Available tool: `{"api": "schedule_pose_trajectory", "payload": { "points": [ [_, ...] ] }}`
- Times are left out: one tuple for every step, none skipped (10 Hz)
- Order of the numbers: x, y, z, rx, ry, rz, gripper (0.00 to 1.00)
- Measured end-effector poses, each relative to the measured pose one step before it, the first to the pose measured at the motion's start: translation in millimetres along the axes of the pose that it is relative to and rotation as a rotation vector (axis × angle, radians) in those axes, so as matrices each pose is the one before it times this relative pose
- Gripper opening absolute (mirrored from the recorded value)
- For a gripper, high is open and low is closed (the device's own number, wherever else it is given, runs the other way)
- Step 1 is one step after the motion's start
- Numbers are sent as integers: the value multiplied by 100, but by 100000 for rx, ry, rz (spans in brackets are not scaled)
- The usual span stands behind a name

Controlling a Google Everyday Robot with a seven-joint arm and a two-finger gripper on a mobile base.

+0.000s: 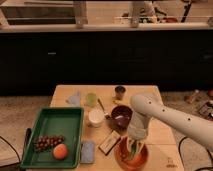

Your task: Place pepper in red bowl

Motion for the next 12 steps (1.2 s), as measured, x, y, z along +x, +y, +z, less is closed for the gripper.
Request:
{"api": "schedule_pose_trajectory", "payload": {
  "points": [
    [90,122,9,-676,-682,-951,0],
    [52,71,-2,-414,-484,-775,0],
    [65,-30,-28,-696,-417,-690,0],
    [21,-86,-36,-597,-640,-669,2],
    [5,50,-89,-342,-600,-267,9],
    [-62,42,-91,-141,-730,-786,19],
    [-63,-6,-124,-33,-479,-805,29],
    [-33,49,-90,-88,-419,-415,39],
    [-14,10,-26,-176,-390,-344,48],
    [-28,-75,-80,-376,-211,-561,60],
    [-13,-72,-67,-197,-35,-380,69],
    [-20,-29,-15,-245,-105,-292,76]
  ]
}}
